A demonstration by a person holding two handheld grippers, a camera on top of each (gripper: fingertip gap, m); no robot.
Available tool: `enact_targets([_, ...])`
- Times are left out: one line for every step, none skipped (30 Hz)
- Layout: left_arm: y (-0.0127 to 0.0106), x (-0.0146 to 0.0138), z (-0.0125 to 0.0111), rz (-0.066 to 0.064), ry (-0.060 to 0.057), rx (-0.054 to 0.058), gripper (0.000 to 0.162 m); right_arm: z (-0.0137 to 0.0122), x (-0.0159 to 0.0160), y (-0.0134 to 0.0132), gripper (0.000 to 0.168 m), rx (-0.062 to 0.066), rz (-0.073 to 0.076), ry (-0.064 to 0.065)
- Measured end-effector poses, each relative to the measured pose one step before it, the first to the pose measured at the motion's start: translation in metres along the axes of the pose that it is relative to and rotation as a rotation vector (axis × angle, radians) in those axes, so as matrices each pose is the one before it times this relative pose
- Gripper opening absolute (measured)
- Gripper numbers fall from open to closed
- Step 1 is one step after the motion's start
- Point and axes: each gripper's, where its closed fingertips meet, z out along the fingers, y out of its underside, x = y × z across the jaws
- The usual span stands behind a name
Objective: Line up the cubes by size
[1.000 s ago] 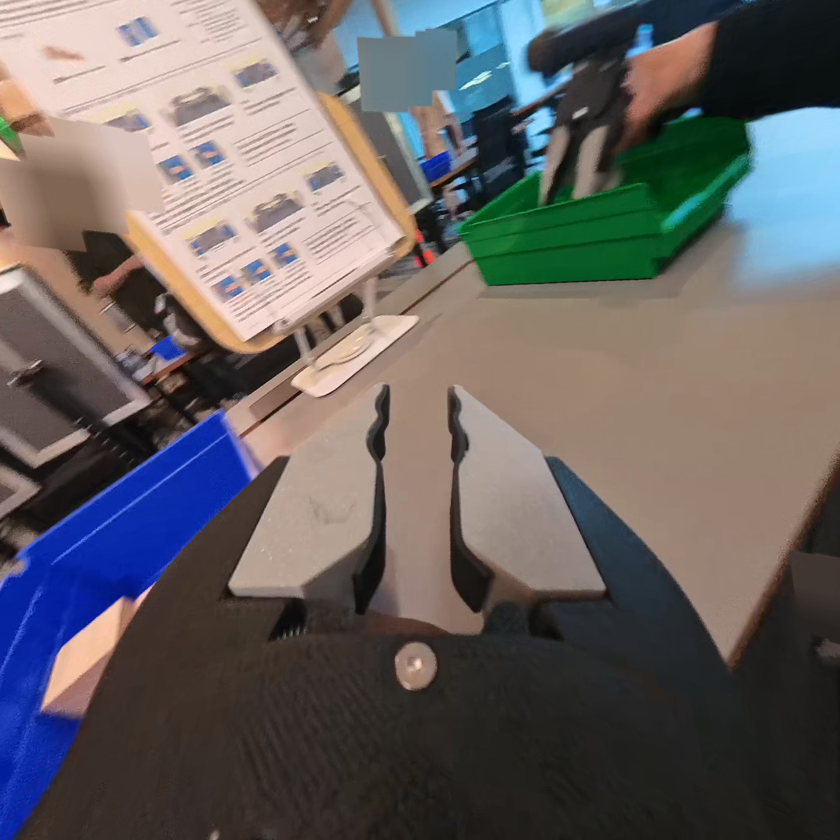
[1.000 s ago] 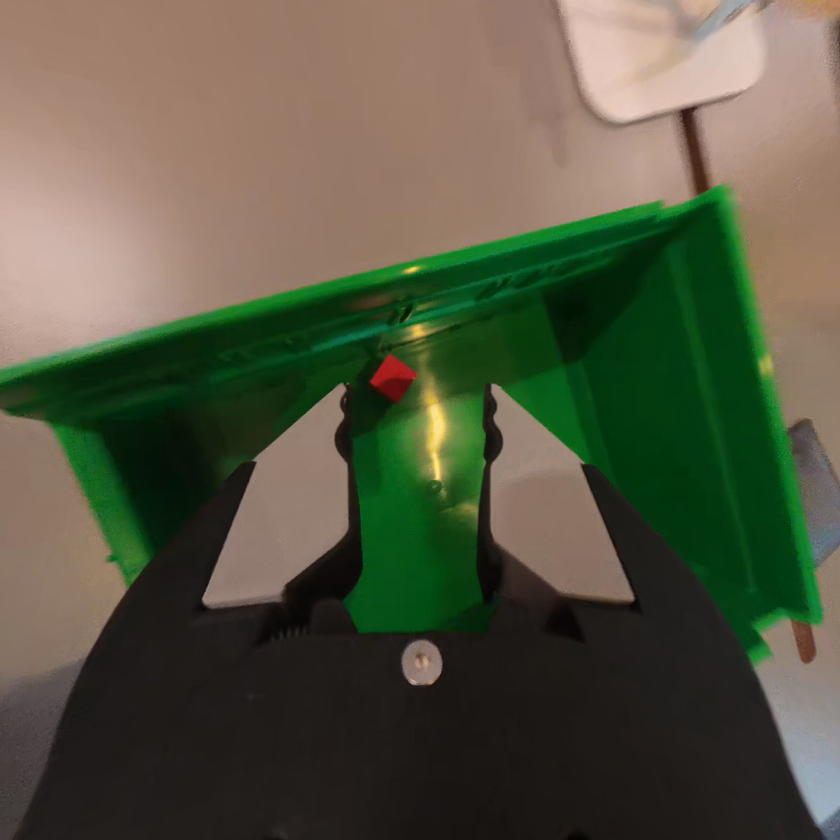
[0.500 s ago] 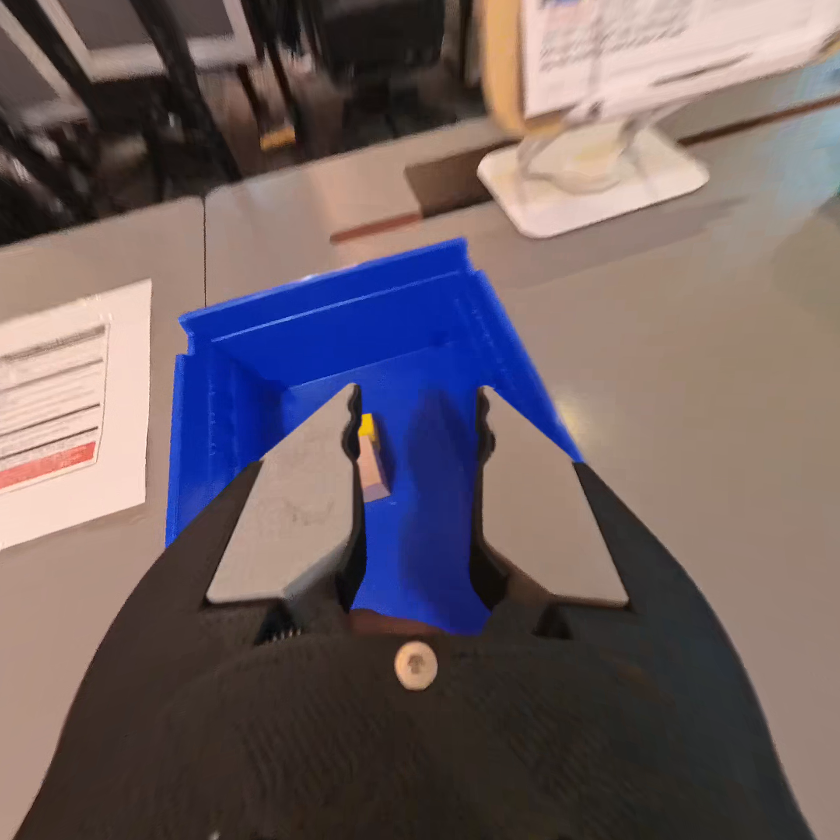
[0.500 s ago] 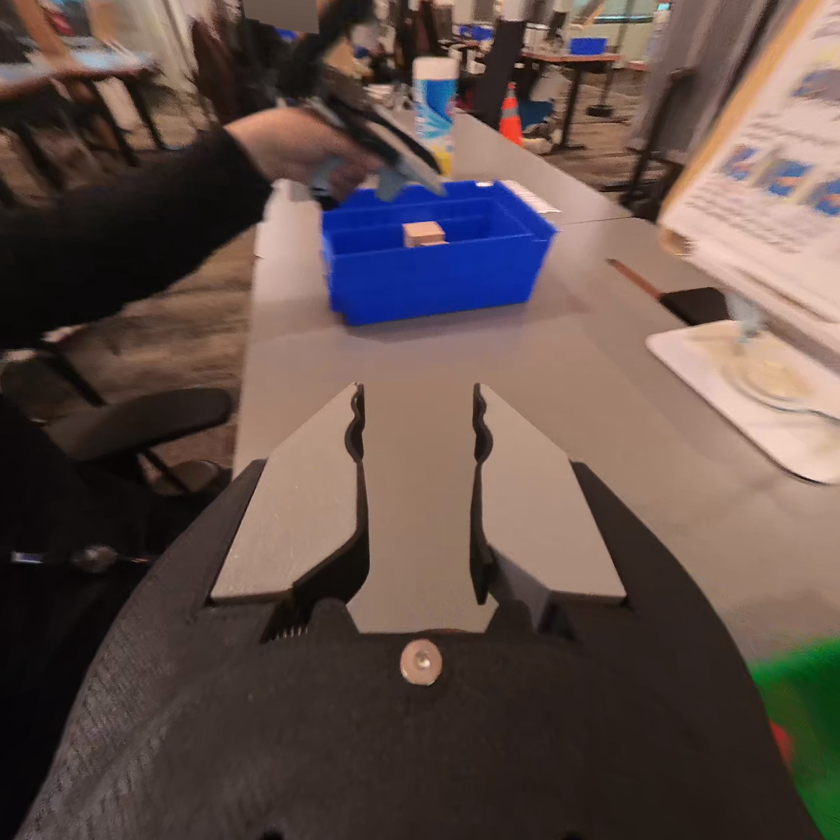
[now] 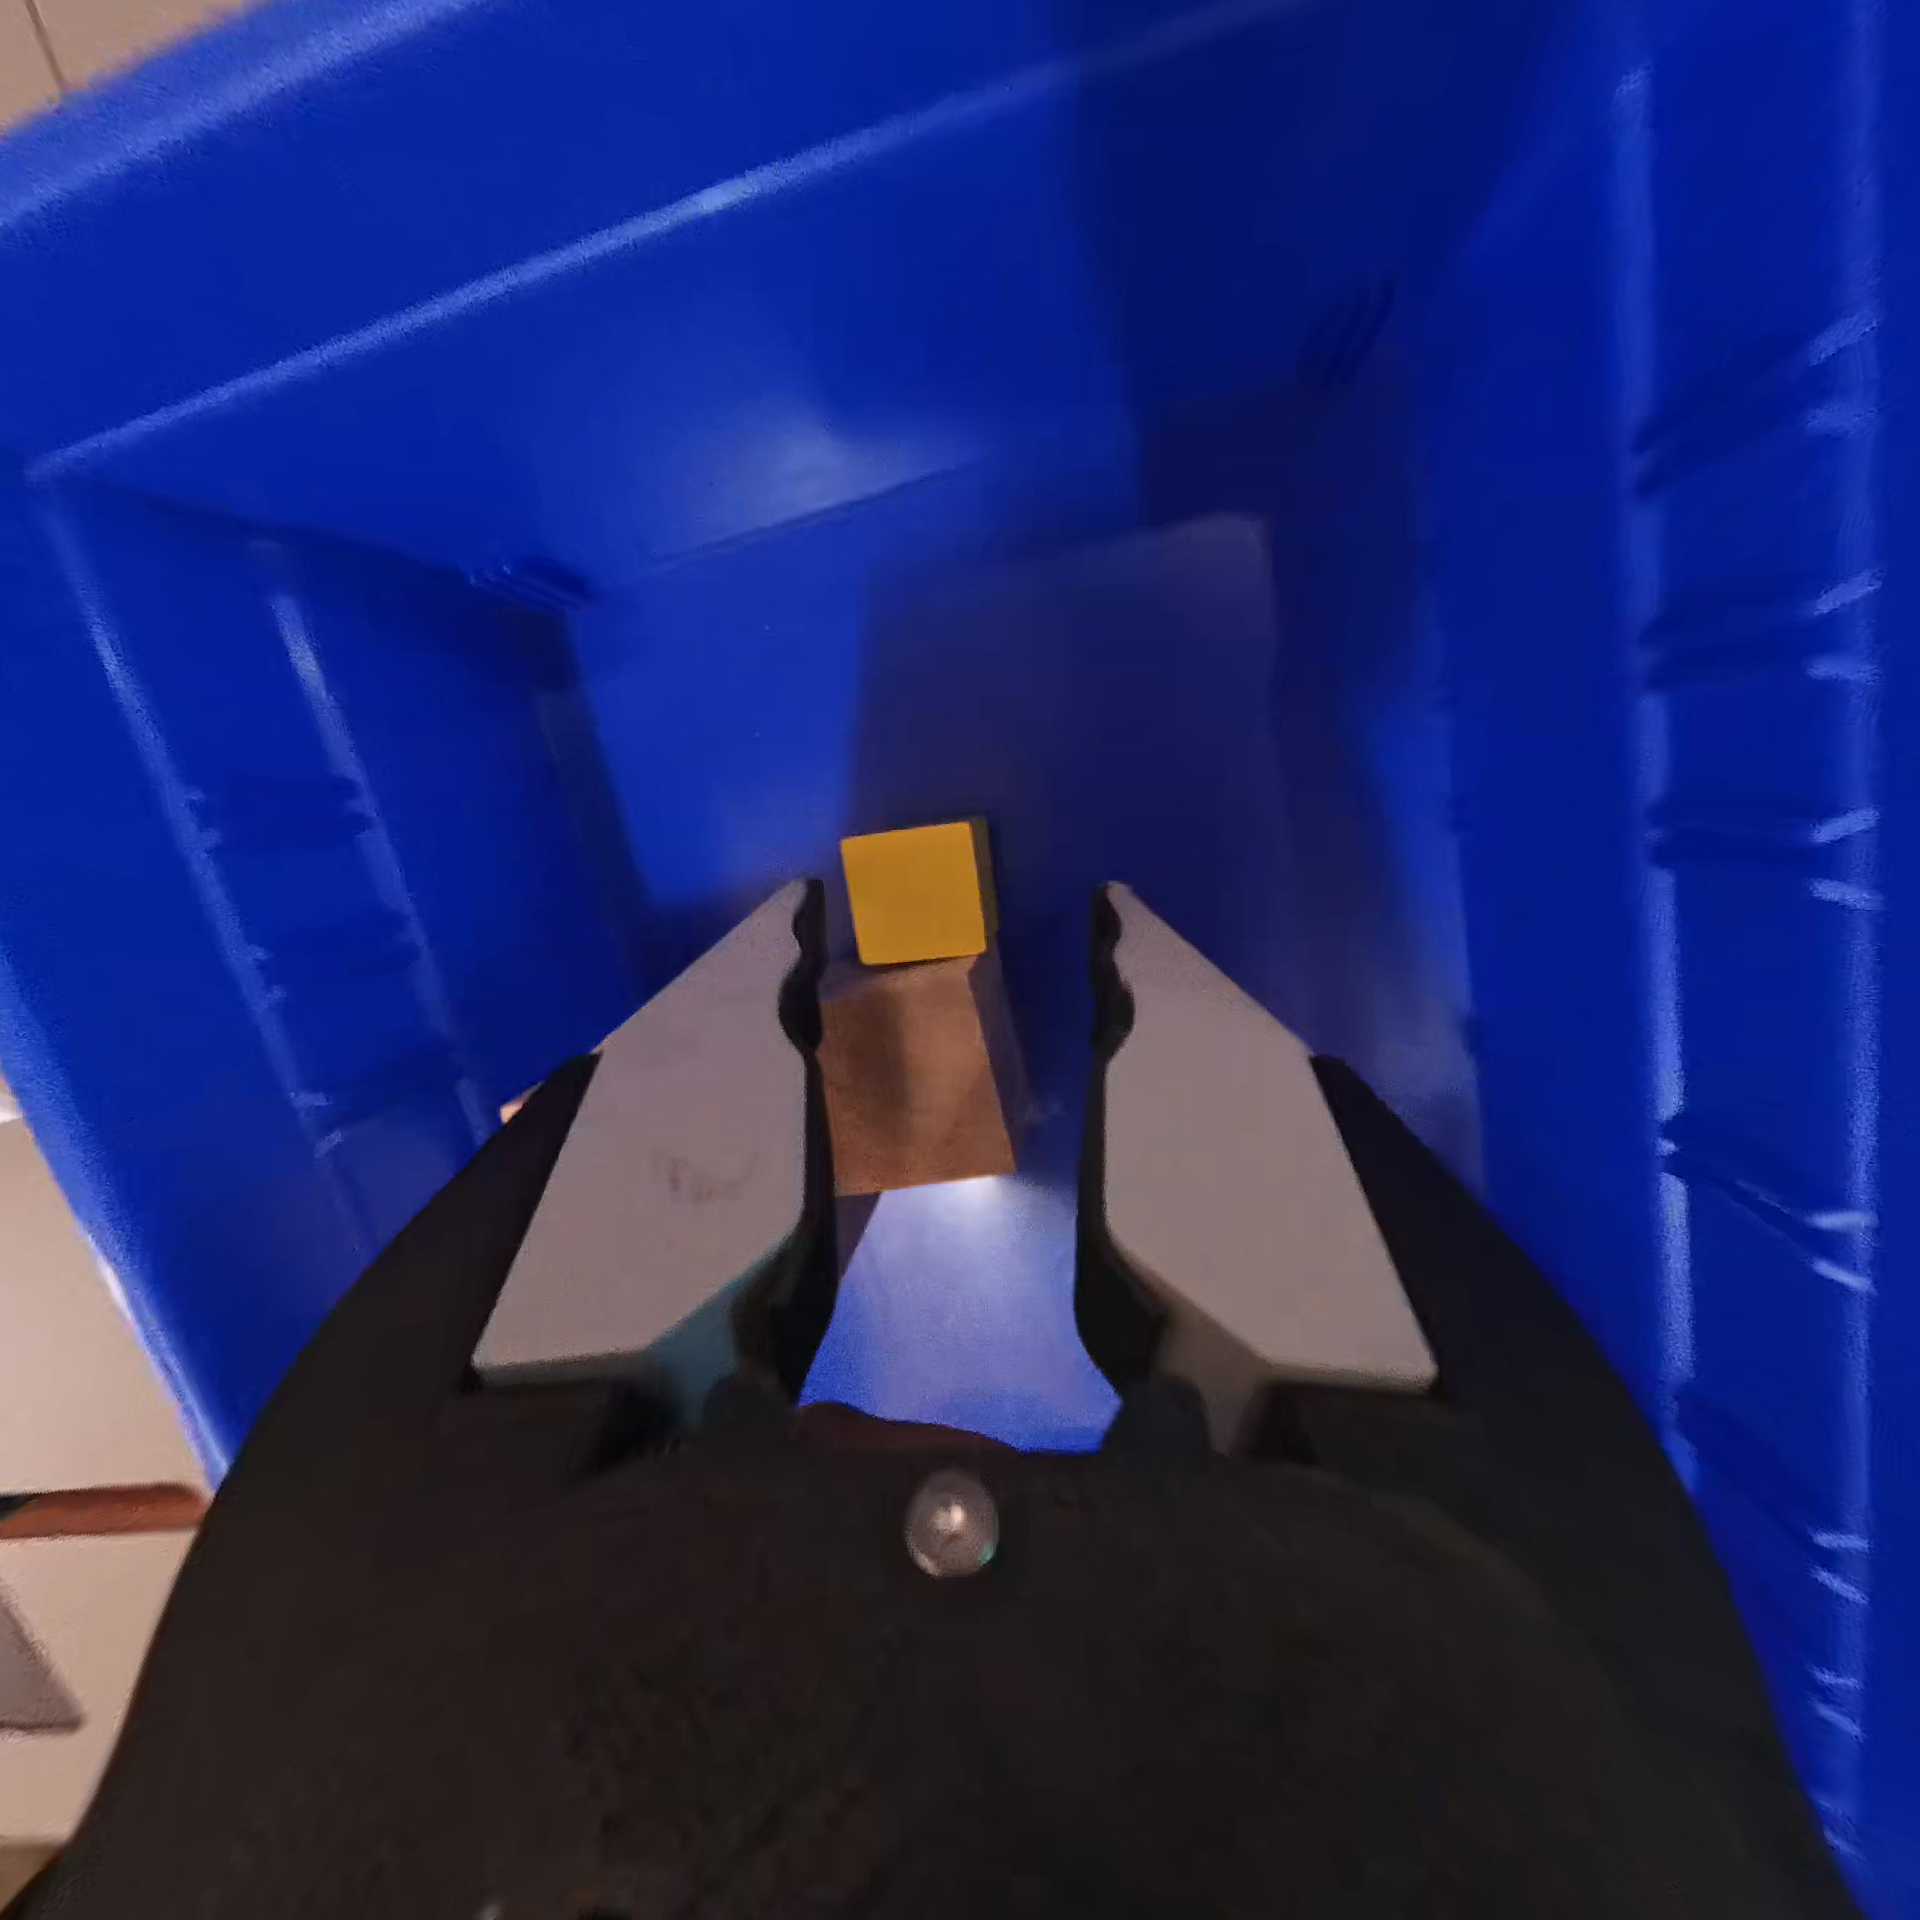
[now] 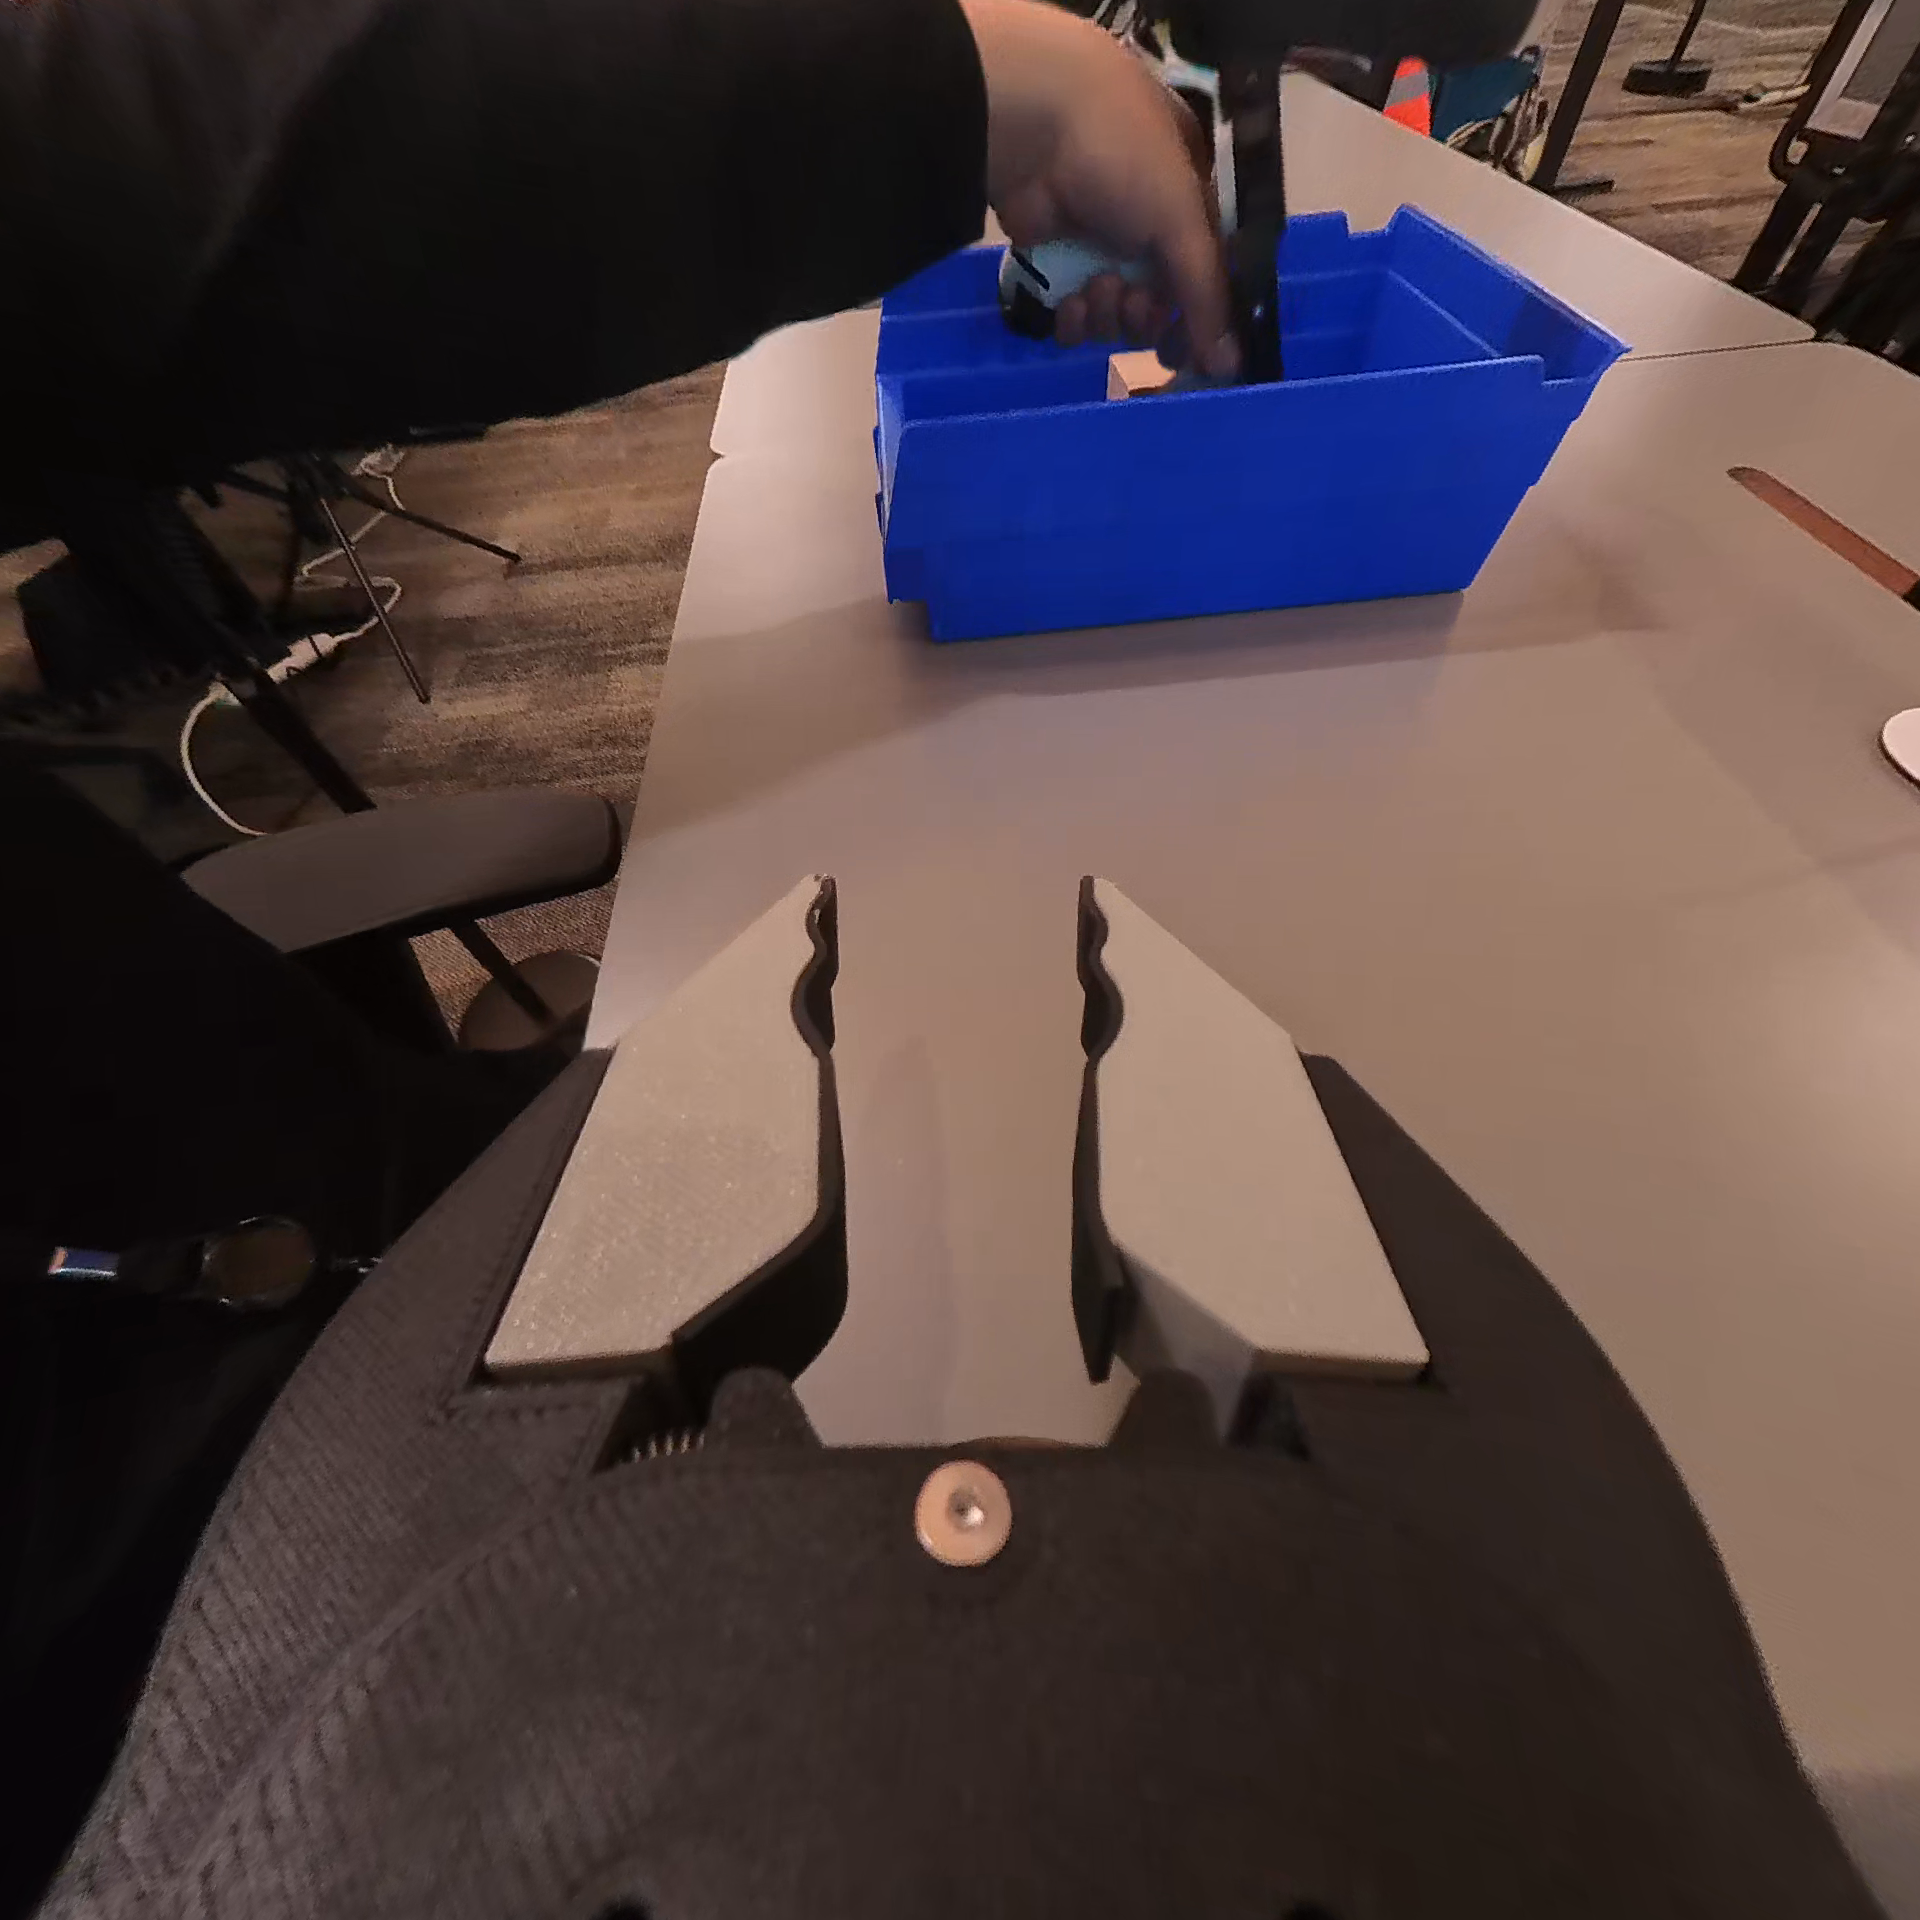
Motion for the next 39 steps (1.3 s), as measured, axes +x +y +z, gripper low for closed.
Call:
enact_targets([0.00367,-0.00147,0.00442,0.0229,-0.0228,-0.0296,0.048,-0.00145,-0.00015,-0.00117,0.044,0.0089,0.0065,-0.0049])
enact_targets([0.00272,-0.00275,0.00400,0.0254,-0.0310,-0.0254,0.043,-0.00129,0.00023,-0.00160,0.043,0.0111,0.0031,-0.0018])
enact_targets([0.00141,-0.00493,0.00247,0.0325,-0.0437,-0.0199,0.031,-0.00103,0.00089,-0.00100,0.042,0.0096,0.0009,0.0021])
enact_targets([-0.00135,-0.00232,0.00089,0.0330,-0.0281,-0.0006,0.028,-0.00071,0.00153,-0.00015,0.041,0.0064,0.0029,0.0056])
enact_targets([-0.00488,0.00118,-0.00054,0.0197,-0.0051,0.0247,0.027,-0.00043,0.00137,0.00069,0.041,0.0028,0.0052,0.0049])
enact_targets([-0.00693,0.00260,-0.00212,0.0044,0.0102,0.0405,0.026,-0.00005,0.00051,0.00127,0.041,-0.0014,0.0052,0.0001])
enact_targets([-0.00698,0.00421,-0.00348,-0.0042,0.0246,0.0427,0.026,0.00008,-0.00024,0.00176,0.041,-0.0039,0.0037,-0.0034])
enact_targets([-0.00721,0.00371,-0.00446,-0.0039,0.0229,0.0463,0.025,0.00007,-0.00035,0.00188,0.041,-0.0047,0.0019,-0.0031])
enact_targets([-0.00721,0.00247,-0.00587,0.0044,0.0128,0.0485,0.025,-0.00009,0.00005,0.00159,0.041,-0.0036,0.0009,-0.0005])
enact_targets([-0.00802,0.00214,-0.00751,0.0158,0.0078,0.0554,0.026,-0.00018,0.00010,0.00143,0.041,-0.0028,0.0017,-0.0003])
enact_targets([-0.00890,0.00320,-0.00973,0.0214,0.0088,0.0641,0.025,-0.00042,-0.00009,0.00111,0.041,-0.0025,0.0046,-0.0034])
enact_targets([-0.01149,0.00510,-0.01219,0.0302,0.0129,0.0828,0.026,-0.00049,-0.00034,0.00055,0.041,0.0011,0.0096,-0.0066])
enact_targets([-0.01466,0.00839,-0.01510,0.0445,0.0182,0.1058,0.026,-0.00087,-0.00111,-0.00041,0.041,0.0069,0.0156,-0.0133])
enact_targets([-0.01672,0.01210,-0.01738,0.0581,0.0223,0.1172,0.025,-0.00094,-0.00207,-0.00139,0.041,0.0117,0.0230,-0.0232])
enact_targets([-0.02020,0.01641,-0.01900,0.0790,0.0231,0.1341,0.025,-0.00076,-0.00270,-0.00210,0.042,0.0150,0.0331,-0.0313])
enact_targets([-0.02294,0.01951,-0.01926,0.0957,0.0174,0.1407,0.025,-0.00031,-0.00294,-0.00304,0.043,0.0183,0.0439,-0.0382])
enact_targets([-0.02485,0.02109,-0.01784,0.0971,0.0113,0.1352,0.025,0.00004,-0.00365,-0.00412,0.045,0.0214,0.0528,-0.0463])
enact_targets([-0.02765,0.02510,-0.01601,0.0887,0.0314,0.1371,0.024,0.00067,-0.00450,-0.00515,0.048,0.0238,0.0584,-0.0540])
enact_targets([-0.02936,0.02851,-0.01286,0.0690,0.0554,0.1338,0.025,0.00134,-0.00541,-0.00593,0.051,0.0252,0.0579,-0.0589])
enact_targets([-0.02799,0.02596,-0.00797,0.0540,0.0488,0.1144,0.025,0.00237,-0.00664,-0.00548,0.054,0.0197,0.0507,-0.0607])
enact_targets([-0.02327,0.02049,-0.00307,0.0378,0.0287,0.0784,0.025,0.00350,-0.00730,-0.00383,0.056,0.0071,0.0372,-0.0551])
enact_targets([-0.02104,0.01892,-0.00005,0.0205,0.0320,0.0671,0.025,0.00444,-0.00777,-0.00317,0.057,0.0024,0.0207,-0.0497])
enact_targets([-0.02093,0.01835,0.00218,0.0118,0.0357,0.0754,0.025,0.00502,-0.00795,-0.00410,0.058,0.0097,0.0120,-0.0453])
enact_targets([-0.01722,0.01681,0.00432,0.0147,0.0324,0.0607,0.025,0.00507,-0.00725,-0.00544,0.058,0.0190,0.0151,-0.0421])
enact_targets([-0.01230,0.01434,0.00590,0.0232,0.0262,0.0365,0.025,0.00463,-0.00781,-0.00641,0.058,0.0264,0.0198,-0.0478])
enact_targets([-0.00893,0.01057,0.00640,0.0296,0.0114,0.0223,0.025,0.00443,-0.00899,-0.00628,0.057,0.0277,0.0196,-0.0555])
enact_targets([-0.00663,0.00686,0.00594,0.0319,0.0001,0.0130,0.025,0.00419,-0.00854,-0.00505,0.056,0.0216,0.0164,-0.0510])
enact_targets([-0.00453,0.00479,0.00522,0.0241,-0.0006,0.0055,0.025,0.00416,-0.00617,-0.00366,0.055,0.0159,0.0108,-0.0337])
enact_targets([-0.00388,0.00414,0.00418,0.0143,0.0063,0.0063,0.025,0.00400,-0.00354,-0.00158,0.054,0.0058,0.0029,-0.0140])
enact_targets([-0.00255,0.00348,0.00355,0.0106,0.0091,0.0042,0.025,0.00370,-0.00192,0.00042,0.053,-0.0058,-0.0058,-0.0016])
enact_targets([-0.00016,0.00232,0.00308,0.0131,0.0054,-0.0055,0.025,0.00314,-0.00051,0.00114,0.052,-0.0097,-0.0074,0.0068])
enact_targets([0.00162,0.00076,0.00245,0.0128,-0.0012,-0.0113,0.025,0.00194,-0.00010,0.00121,0.041,-0.0090,-0.0075,0.0078])
enact_targets([0.00245,-0.00087,0.00172,0.0082,-0.0080,-0.0124,0.025,0.00074,-0.00273,0.00049,0.025,-0.0030,-0.0114,-0.0099])
enact_targets([0.00247,-0.00129,0.00084,0.0033,-0.0087,-0.0090,0.025,-0.00041,0.00148,-0.00193,0.025,0.0119,0.0056,0.0175])
enact_targets([0.00209,-0.00129,0.00042,-0.0018,-0.0073,-0.0057,0.025,-0.00074,0.00231,-0.00080,0.025,0.0044,0.0009,0.0226])
enact_targets([0.00277,-0.00056,0.00041,-0.0032,-0.0046,-0.0118,0.025,-0.00071,0.00257,-0.00052,0.025,0.0018,-0.0047,0.0240])
enact_targets([0.00292,-0.00048,0.00077,-0.0039,-0.0095,-0.0145,0.025,-0.00091,0.00272,-0.00076,0.025,0.0036,-0.0049,0.0244])
enact_targets([0.00256,-0.00030,0.00095,-0.0077,-0.0138,-0.0130,0.025,-0.00103,0.00170,-0.00063,0.024,0.0019,-0.0076,0.0197])
enact_targets([0.00180,0.00044,0.00069,-0.0115,-0.0138,-0.0071,0.025,-0.00100,0.00126,-0.00005,0.024,-0.0015,-0.0109,0.0189])
